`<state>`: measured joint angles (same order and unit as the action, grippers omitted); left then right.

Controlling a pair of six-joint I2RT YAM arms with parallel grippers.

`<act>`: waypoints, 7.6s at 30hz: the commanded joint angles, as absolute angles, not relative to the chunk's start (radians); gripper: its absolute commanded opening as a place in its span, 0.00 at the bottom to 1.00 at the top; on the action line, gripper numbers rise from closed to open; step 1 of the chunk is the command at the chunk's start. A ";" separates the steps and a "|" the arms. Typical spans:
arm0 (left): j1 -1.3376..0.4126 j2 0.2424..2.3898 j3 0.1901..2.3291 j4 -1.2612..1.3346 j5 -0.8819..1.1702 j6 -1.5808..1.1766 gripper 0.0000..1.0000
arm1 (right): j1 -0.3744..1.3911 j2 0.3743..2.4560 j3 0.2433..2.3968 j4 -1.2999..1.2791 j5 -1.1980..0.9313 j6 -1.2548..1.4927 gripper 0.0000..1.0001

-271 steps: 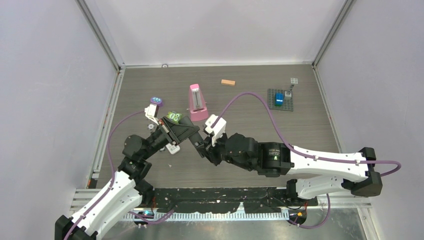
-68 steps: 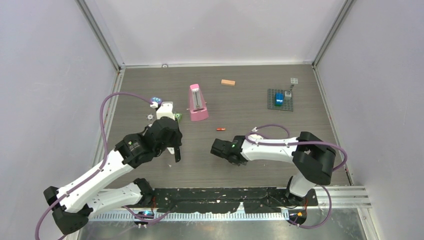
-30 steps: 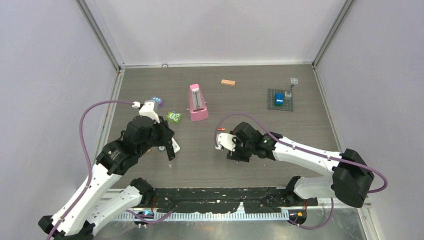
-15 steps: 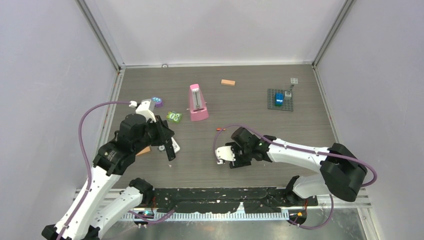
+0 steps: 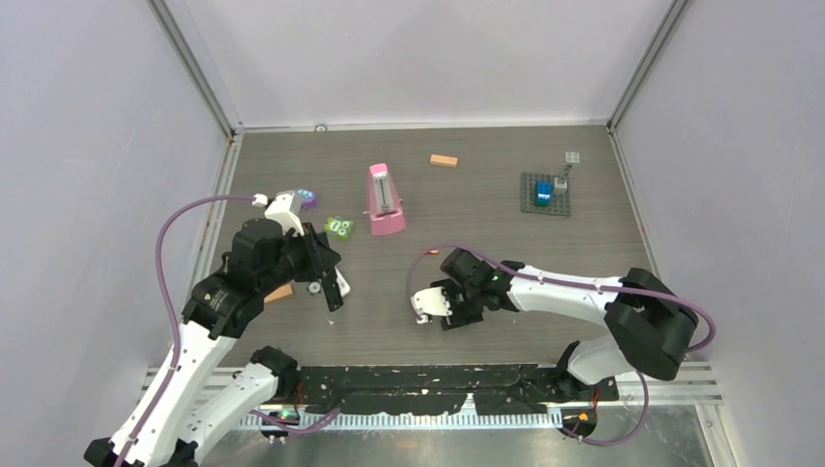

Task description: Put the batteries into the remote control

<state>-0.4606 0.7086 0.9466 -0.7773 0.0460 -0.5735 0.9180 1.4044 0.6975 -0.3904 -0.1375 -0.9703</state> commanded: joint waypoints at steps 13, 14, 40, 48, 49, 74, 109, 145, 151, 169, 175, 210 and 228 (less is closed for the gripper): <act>-0.440 0.681 0.968 -0.739 0.077 -0.559 0.00 | 0.928 1.626 0.865 -0.551 -0.175 -0.849 0.37; -0.440 0.680 0.966 -0.739 0.077 -0.560 0.00 | 0.927 1.620 0.864 -0.553 -0.171 -0.851 0.40; -0.434 0.667 0.964 -0.752 0.070 -0.556 0.00 | 0.878 1.663 0.923 -0.630 -0.205 -0.887 0.18; -0.433 0.653 0.962 -0.750 0.066 -0.561 0.00 | 0.869 1.593 0.943 -0.592 -0.276 -0.820 0.05; -0.433 0.652 0.960 -0.747 0.065 -0.563 0.00 | 0.869 1.571 0.936 -0.560 -0.301 -0.785 0.05; -0.436 0.660 0.529 0.077 0.454 -1.045 0.00 | 1.111 1.011 1.062 -0.352 0.137 0.436 0.05; -0.437 0.651 0.402 0.473 0.535 -1.284 0.00 | 1.393 1.286 1.277 -0.395 0.506 0.469 0.05; -0.436 0.644 0.371 0.570 0.516 -1.329 0.00 | 1.396 1.364 1.398 -0.582 0.394 0.479 0.29; -0.435 0.634 0.378 0.562 0.522 -1.315 0.00 | 1.396 1.357 1.432 -0.606 0.411 0.483 0.39; -0.436 0.661 0.362 0.703 0.575 -1.319 0.00 | 1.385 1.238 1.439 -0.620 0.433 0.675 0.85; -0.437 0.670 0.351 0.772 0.588 -1.332 0.00 | 1.349 1.202 1.341 -0.560 0.412 0.790 0.90; -0.436 0.651 0.343 0.575 0.544 -1.270 0.00 | 1.253 1.081 1.123 -0.308 0.296 0.696 0.66; -0.436 0.642 0.363 0.495 0.548 -1.220 0.00 | 1.444 1.455 1.614 -0.770 0.527 0.372 0.18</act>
<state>-0.4370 0.6586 0.3378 0.4950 0.5499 -1.2507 1.4284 1.4322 1.5276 -0.6361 0.4442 0.4038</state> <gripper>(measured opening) 0.187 0.215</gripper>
